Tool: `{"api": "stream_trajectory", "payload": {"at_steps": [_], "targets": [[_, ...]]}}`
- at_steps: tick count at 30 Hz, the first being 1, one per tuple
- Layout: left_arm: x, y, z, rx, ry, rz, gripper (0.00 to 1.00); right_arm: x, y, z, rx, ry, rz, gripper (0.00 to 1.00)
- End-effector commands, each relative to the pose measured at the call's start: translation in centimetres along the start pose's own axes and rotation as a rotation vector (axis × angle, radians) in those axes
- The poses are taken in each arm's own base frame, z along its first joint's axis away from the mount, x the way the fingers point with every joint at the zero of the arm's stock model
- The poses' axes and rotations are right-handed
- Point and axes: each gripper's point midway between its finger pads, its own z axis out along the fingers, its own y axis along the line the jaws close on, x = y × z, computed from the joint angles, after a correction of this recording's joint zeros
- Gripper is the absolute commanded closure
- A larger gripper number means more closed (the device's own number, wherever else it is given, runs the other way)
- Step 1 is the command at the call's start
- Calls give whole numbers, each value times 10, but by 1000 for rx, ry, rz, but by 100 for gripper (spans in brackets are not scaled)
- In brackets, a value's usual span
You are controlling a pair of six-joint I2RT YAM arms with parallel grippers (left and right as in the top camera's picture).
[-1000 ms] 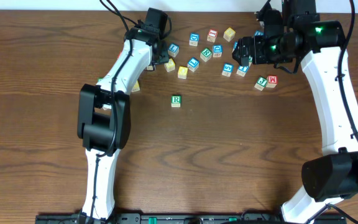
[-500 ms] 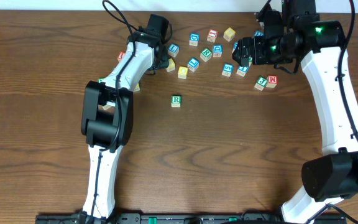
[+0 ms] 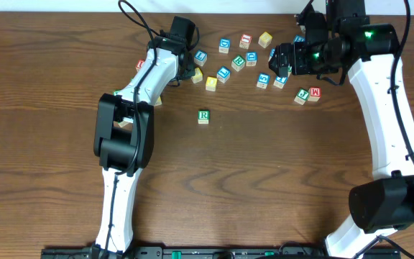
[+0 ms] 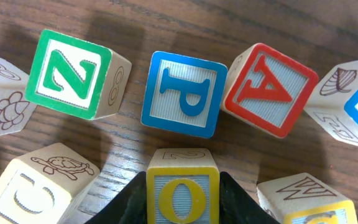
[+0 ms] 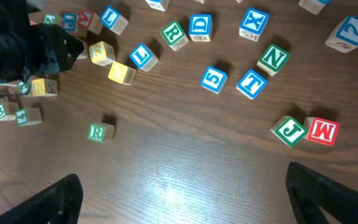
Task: Spell out ROBOT
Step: 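Move the left gripper back to the yellow O block and grasp it, then place the yellow O block to the right of the R block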
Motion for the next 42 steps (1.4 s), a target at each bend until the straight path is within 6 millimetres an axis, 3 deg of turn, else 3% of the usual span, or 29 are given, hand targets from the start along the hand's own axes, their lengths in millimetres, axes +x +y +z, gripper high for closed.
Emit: {"api": "stream_trajectory", "payload": {"at_steps": [1,14,21,23,29,38,42], "targets": [[4,2,2,-19,11,0,68,-3,4,-4,-5,-11,-19,1],[-19,-1,-41,20,-64,-11,70,-3,4,-4,-4,-10,-19,1],[-22,-6,-82,62,-81,-7,70,-3,2,-4,3,-12,-19,1],[-17,-11,-92,85,-64,3,71,-3,0,-4,16,-13,-18,10],[22,-37,-105,154,63,58,70,-7,-11,-6,38,-28,13,5],[80,-81,-117,161,156,198,70,-12,-66,-21,120,-76,244,1],[101,-92,-115,155,185,215,70,-9,-88,-29,144,-81,295,1]]}}
